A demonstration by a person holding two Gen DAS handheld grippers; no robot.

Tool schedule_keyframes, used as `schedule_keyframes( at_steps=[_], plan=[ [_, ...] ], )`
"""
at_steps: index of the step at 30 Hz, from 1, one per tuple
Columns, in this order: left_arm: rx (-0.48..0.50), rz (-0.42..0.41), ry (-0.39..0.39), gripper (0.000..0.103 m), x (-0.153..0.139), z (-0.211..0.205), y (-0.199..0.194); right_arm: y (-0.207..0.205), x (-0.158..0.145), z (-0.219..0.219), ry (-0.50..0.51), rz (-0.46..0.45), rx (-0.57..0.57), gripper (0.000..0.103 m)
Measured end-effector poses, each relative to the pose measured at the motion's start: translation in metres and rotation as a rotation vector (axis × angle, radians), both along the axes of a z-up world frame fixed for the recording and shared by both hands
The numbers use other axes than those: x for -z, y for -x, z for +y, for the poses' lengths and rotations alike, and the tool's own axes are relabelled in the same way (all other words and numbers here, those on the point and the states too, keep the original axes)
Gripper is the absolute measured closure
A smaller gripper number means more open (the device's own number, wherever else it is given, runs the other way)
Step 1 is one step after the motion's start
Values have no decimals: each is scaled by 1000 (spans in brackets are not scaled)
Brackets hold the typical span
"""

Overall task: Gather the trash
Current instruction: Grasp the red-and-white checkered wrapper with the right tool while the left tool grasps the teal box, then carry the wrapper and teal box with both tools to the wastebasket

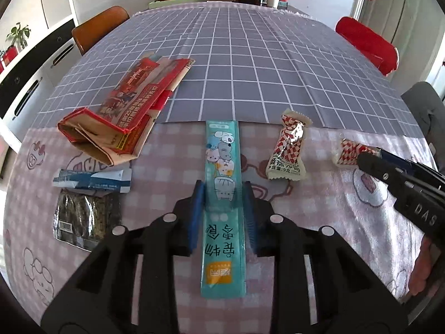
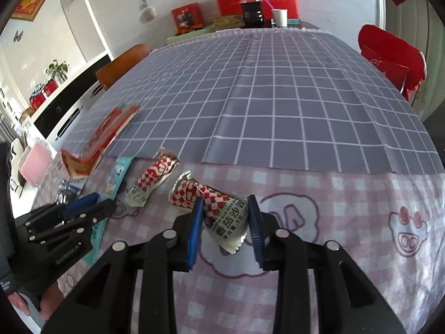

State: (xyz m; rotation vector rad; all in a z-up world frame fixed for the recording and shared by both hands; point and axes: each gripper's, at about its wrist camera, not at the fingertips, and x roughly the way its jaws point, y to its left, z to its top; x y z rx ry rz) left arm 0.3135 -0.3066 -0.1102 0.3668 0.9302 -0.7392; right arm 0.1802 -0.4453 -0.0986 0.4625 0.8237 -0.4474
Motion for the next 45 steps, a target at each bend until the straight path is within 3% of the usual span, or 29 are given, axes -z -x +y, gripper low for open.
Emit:
schedule_keyframes(
  at_steps=[13, 22, 32, 36, 45],
  plan=[
    [-91, 15, 16, 76, -11, 40, 8, 5, -20, 15, 28, -45, -10, 72],
    [-160, -10, 59, 76, -25, 93, 25, -3, -44, 63, 32, -95, -96, 72],
    [-319, -66, 88, 76, -44, 176, 33, -30, -68, 150, 48, -143, -279, 72],
    [-434, -107, 69, 76, -45, 221, 35, -42, -70, 193, 50, -148, -363, 72],
    [-645, -107, 62, 76, -39, 327, 34, -72, -68, 297, 35, -146, -566, 72]
  ],
)
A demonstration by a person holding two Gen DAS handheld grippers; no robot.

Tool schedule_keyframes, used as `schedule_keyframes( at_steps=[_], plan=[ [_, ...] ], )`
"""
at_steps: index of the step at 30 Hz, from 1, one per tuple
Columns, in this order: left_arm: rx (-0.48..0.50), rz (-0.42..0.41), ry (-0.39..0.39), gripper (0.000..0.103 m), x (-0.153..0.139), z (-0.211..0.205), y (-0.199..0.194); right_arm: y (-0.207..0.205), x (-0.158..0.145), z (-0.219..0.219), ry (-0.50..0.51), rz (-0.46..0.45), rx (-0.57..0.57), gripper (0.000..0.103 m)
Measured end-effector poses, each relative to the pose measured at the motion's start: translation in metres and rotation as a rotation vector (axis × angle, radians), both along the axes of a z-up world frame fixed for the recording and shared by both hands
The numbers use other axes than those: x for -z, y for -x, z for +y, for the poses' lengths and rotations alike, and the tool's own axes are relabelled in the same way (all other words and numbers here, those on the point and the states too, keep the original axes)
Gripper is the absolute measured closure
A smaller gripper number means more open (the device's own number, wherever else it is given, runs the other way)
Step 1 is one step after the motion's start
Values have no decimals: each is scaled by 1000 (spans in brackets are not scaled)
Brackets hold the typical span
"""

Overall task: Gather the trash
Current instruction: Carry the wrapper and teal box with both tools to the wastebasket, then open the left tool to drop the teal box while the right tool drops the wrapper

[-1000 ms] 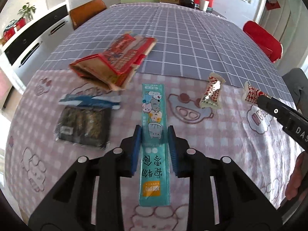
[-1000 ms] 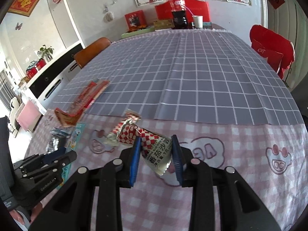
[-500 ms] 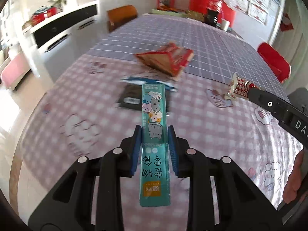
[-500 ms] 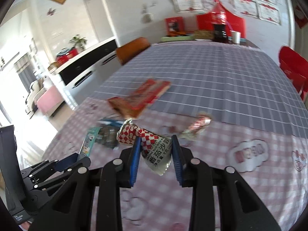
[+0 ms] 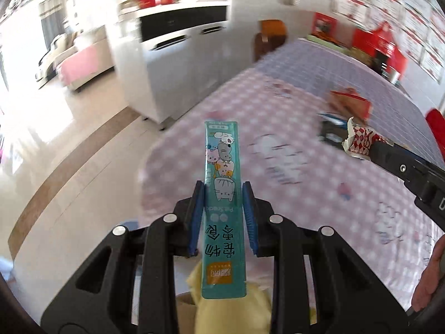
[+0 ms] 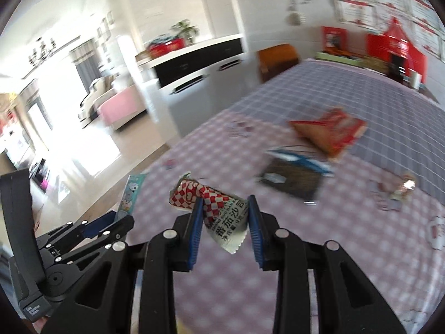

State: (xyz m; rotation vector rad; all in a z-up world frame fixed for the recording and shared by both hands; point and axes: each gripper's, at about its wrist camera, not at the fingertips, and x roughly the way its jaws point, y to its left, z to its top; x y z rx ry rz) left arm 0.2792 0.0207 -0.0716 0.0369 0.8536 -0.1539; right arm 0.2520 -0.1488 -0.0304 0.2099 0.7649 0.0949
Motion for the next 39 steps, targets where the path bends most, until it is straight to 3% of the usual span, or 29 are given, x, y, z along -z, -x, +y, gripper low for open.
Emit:
schedule_keyframes(
  at_steps=[16, 23, 24, 25, 26, 36, 39],
  plan=[
    [-364, 126, 5, 76, 46, 177, 13, -33, 30, 198, 32, 84, -366, 72],
    [-428, 211, 64, 74, 81, 231, 11, -40, 50, 245, 54, 131, -435, 72],
    [-451, 226, 79, 64, 87, 240, 9, -40, 52, 249, 58, 134, -441, 72],
    [-477, 237, 84, 31, 91, 247, 9, -42, 54, 253, 64, 137, -445, 72],
    [-511, 235, 87, 23, 95, 254, 8, -43, 56, 255, 66, 141, -444, 72],
    [-616, 271, 49, 23, 116, 300, 29, -61, 95, 294, 86, 249, -488, 72],
    [-641, 281, 76, 23, 118, 312, 41, -63, 107, 318, 76, 287, -531, 69]
  ],
)
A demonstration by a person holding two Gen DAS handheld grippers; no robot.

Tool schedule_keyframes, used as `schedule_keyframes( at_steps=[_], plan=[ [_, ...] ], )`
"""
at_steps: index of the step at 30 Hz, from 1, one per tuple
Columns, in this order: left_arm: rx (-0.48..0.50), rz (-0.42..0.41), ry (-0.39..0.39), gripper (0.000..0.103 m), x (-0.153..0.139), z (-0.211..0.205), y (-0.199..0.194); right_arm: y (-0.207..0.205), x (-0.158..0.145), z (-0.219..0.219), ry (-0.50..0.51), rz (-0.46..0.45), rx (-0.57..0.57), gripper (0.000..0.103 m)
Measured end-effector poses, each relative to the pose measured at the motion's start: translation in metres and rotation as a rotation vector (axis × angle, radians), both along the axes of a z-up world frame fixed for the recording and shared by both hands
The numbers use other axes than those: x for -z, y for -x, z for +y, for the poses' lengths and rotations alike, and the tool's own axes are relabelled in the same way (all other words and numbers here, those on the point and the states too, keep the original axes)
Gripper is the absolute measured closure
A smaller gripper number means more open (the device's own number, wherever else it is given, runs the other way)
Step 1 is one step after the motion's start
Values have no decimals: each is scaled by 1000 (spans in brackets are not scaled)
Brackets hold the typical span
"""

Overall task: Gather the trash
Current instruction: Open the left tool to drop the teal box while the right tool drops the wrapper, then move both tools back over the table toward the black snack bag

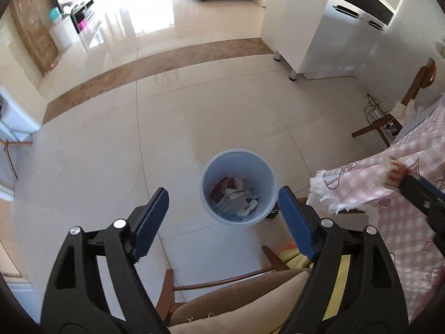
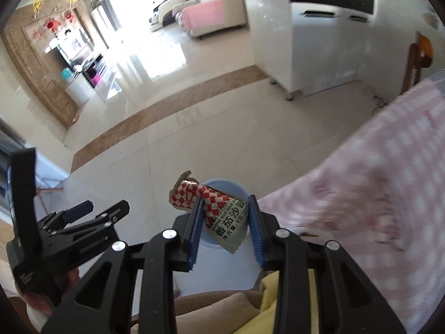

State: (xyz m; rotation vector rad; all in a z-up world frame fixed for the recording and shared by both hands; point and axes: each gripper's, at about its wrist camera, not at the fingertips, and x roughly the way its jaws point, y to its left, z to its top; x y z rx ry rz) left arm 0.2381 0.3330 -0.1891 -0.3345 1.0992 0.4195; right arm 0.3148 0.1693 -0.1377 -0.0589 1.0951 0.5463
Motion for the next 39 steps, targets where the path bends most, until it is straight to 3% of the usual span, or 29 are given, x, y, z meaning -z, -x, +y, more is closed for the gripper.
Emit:
schedule_keyframes(
  at_steps=[2, 3, 4, 13, 21, 30, 39],
  plan=[
    [-23, 0, 0, 23, -1, 7, 8, -1, 4, 13, -26, 13, -22, 45],
    [-33, 2, -4, 23, -1, 11, 12, -2, 4, 16, -25, 14, -12, 19],
    [-45, 1, -5, 23, -3, 14, 17, -1, 4, 18, -28, -2, 15, 18],
    [-43, -19, -6, 23, -10, 10, 34, 12, 8, 31, -11, 9, -27, 18],
    [28, -42, -6, 23, -23, -19, 27, 22, -10, -16, -33, -15, 12, 18],
    [202, -109, -26, 23, -53, -92, 9, 39, -48, -107, -78, -84, 155, 15],
    [450, -161, -2, 23, -77, -199, -22, 50, -65, -228, -70, -140, 414, 11]
  ],
)
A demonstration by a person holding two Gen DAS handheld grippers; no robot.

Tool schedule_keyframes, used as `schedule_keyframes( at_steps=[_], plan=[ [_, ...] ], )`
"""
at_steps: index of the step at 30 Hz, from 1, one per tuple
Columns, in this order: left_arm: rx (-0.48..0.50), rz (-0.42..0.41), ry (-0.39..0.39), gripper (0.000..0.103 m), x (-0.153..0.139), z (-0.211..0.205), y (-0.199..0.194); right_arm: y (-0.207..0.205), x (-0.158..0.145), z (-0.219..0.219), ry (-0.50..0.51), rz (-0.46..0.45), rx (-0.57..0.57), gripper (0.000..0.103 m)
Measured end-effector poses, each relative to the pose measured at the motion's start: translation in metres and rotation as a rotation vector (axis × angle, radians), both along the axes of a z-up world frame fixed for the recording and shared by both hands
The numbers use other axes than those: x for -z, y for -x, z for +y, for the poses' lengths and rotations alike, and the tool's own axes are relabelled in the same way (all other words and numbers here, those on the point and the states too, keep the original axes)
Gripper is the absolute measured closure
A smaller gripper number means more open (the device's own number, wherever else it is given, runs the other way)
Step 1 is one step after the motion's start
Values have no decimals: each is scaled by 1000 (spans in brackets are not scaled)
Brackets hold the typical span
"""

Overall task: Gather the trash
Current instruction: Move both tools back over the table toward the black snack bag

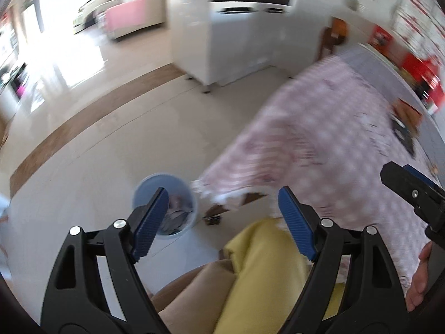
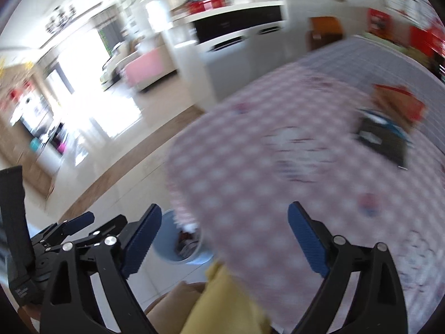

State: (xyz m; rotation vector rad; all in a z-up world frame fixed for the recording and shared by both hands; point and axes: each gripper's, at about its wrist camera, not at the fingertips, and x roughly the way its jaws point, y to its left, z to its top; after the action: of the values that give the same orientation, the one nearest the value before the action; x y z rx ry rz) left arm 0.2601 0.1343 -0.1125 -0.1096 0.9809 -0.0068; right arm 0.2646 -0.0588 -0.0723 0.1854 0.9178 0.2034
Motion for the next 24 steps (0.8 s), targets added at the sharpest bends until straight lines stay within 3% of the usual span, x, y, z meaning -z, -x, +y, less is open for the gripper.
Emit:
schedule_keyframes(
  at_steps=[10, 15, 24],
  plan=[
    [303, 15, 18, 22, -8, -141, -23, 21, 9, -160, -7, 31, 338, 11],
    [433, 0, 11, 16, -18, -201, -36, 29, 10, -235, 9, 41, 489, 11],
    [555, -7, -33, 16, -16, -278, -65, 13, 1, -318, 75, 95, 598, 11]
  ],
)
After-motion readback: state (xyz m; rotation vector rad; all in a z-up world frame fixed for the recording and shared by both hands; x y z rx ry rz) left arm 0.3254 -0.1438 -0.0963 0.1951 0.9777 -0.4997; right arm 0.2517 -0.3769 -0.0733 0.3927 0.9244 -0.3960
